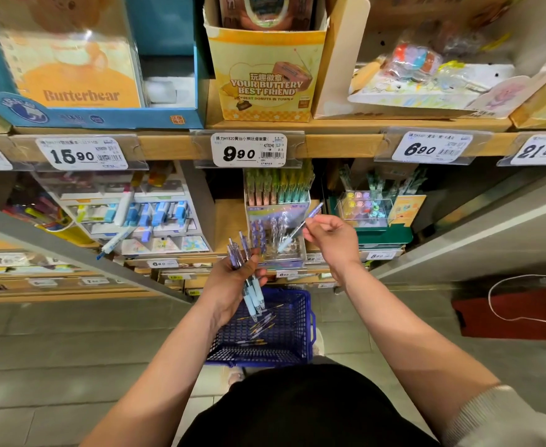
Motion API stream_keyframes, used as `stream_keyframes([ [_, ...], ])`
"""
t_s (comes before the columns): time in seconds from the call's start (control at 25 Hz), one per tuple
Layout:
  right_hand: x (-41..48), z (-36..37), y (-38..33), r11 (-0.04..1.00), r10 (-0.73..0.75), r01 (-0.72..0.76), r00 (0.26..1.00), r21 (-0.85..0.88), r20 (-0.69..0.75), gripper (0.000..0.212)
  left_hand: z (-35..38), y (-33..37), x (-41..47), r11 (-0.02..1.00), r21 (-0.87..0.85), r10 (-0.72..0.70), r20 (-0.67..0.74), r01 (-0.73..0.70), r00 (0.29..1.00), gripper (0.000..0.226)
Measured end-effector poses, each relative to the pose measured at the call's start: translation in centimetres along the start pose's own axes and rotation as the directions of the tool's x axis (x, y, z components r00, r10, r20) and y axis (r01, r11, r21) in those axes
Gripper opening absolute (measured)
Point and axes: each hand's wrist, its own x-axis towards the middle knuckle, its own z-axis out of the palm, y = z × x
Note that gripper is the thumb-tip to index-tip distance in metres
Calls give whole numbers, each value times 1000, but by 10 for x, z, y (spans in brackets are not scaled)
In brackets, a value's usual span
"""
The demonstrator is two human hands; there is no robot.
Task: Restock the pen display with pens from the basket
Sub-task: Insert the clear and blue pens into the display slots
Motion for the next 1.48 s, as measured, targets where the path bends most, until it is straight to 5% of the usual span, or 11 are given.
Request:
stream_keyframes([
  [0.16, 5, 3, 16, 923, -184, 152, 981, -353, -60, 6, -4, 2, -3, 999, -35, -7, -30, 6, 1000, 22],
  [0.4, 9, 21, 32, 813, -285, 273, 957, -515, 56, 9, -5, 4, -2, 993, -117, -43, -70, 34, 997, 17],
  [0.8, 10, 36, 45, 628, -280, 354, 934, -693, 224, 4, -8, 6, 0, 993, -111, -38, -67, 30, 997, 15],
  [1.08, 13, 43, 58, 490, -194, 270, 961, -829, 199, 11, -5, 7, -2, 994, -105, -21, -57, 15, 998, 12],
  [1.28, 12, 39, 50, 515, -59, 136, 991, -846, 124, 11, -6, 5, -1, 995, -99, -21, -53, 15, 998, 18],
  [1.4, -1, 34, 36, 700, 34, 71, 991, -711, 132, 15, -5, 4, 1, 997, -71, -18, -45, 15, 999, 19],
  [1.48, -14, 34, 22, 839, 147, 19, 954, -544, 260, 19, -3, 3, 2, 999, -45, -19, -22, 18, 1000, 18],
])
